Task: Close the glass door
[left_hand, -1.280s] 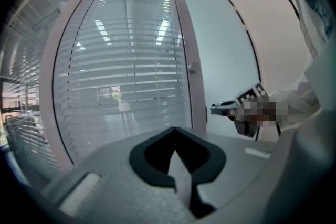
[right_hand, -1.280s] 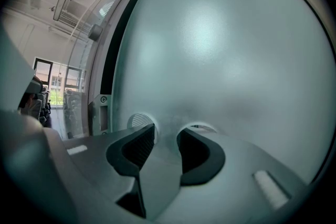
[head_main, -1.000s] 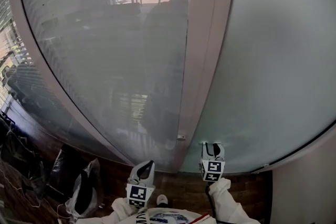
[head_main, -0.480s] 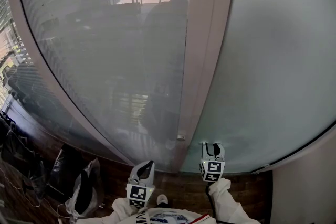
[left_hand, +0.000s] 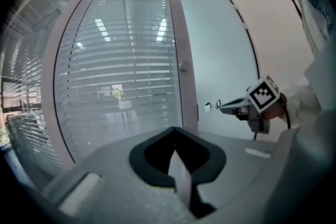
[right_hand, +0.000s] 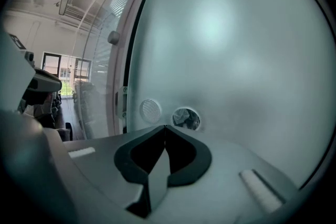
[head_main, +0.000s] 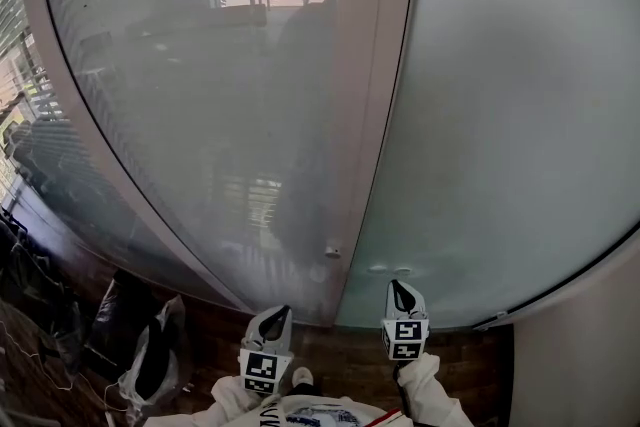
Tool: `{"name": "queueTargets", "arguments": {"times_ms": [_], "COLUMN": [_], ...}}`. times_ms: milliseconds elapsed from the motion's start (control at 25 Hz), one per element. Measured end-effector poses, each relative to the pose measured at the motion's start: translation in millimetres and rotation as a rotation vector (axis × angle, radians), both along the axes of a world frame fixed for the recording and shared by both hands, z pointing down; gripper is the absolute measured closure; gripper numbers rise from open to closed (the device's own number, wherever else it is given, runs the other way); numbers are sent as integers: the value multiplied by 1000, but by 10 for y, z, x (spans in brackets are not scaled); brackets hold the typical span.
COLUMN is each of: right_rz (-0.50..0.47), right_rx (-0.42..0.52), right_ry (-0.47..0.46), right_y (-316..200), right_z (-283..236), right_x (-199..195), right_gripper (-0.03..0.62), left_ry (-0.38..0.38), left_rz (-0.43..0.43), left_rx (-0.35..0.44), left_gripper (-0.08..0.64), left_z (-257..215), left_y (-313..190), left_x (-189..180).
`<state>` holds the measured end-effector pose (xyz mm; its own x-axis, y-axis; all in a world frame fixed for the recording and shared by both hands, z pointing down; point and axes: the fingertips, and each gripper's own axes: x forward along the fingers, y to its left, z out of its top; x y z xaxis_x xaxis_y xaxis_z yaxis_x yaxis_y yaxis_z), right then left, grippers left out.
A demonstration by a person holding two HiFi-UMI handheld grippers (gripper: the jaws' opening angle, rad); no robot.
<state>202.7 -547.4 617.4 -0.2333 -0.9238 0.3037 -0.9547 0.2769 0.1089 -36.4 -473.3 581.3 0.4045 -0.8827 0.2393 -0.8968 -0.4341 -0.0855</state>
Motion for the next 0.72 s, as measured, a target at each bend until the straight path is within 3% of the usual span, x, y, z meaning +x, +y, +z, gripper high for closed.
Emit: {"name": "queueTargets", "arguments": {"times_ms": [720], "right_rz": [-79], "right_rx": [-15], "right_ry": [-93], "right_y": [1246], "right_z": [-31], "right_x": [405], "right_gripper": [584], "left_ry": [-19], "left_rz": [5], "left_rx": [2], "left_gripper": [557], "left_z": [-7], "left_y": [674], "left_x": [780]}}
